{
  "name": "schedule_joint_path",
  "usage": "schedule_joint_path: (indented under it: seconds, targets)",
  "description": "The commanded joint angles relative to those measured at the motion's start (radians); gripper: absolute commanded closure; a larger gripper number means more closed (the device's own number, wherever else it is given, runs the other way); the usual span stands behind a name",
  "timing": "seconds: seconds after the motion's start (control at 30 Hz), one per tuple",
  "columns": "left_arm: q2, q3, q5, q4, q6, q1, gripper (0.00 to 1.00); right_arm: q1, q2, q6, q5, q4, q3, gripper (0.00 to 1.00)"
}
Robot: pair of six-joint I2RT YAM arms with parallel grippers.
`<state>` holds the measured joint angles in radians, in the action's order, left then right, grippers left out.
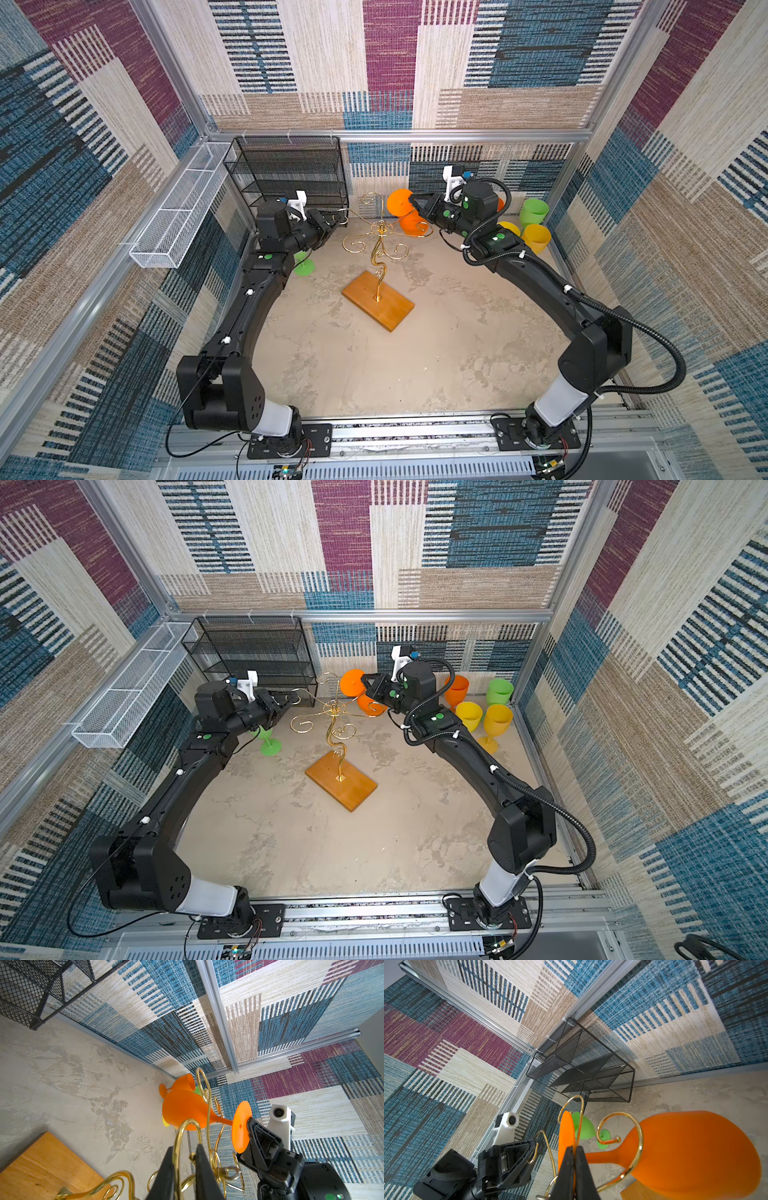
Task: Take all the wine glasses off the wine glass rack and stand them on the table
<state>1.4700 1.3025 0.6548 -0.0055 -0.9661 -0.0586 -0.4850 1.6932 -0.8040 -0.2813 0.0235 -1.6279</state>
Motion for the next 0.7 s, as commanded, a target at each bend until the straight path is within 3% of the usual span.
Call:
schedule_joint_path:
  seconds: [0.0, 0.67]
  targets:
    - [0.009, -0.017, -0.026, -0.167, 0.172, -0.003, 1.0, -0.002, 0.031, -0.007, -0.03, -0.03, -0.051, 1.0]
    - [-0.008, -0.044, -0.025, -0.187, 0.198, 0.011, 1.0, 0.016, 0.262, 0.034, -0.011, -0.059, -0.311, 1.0]
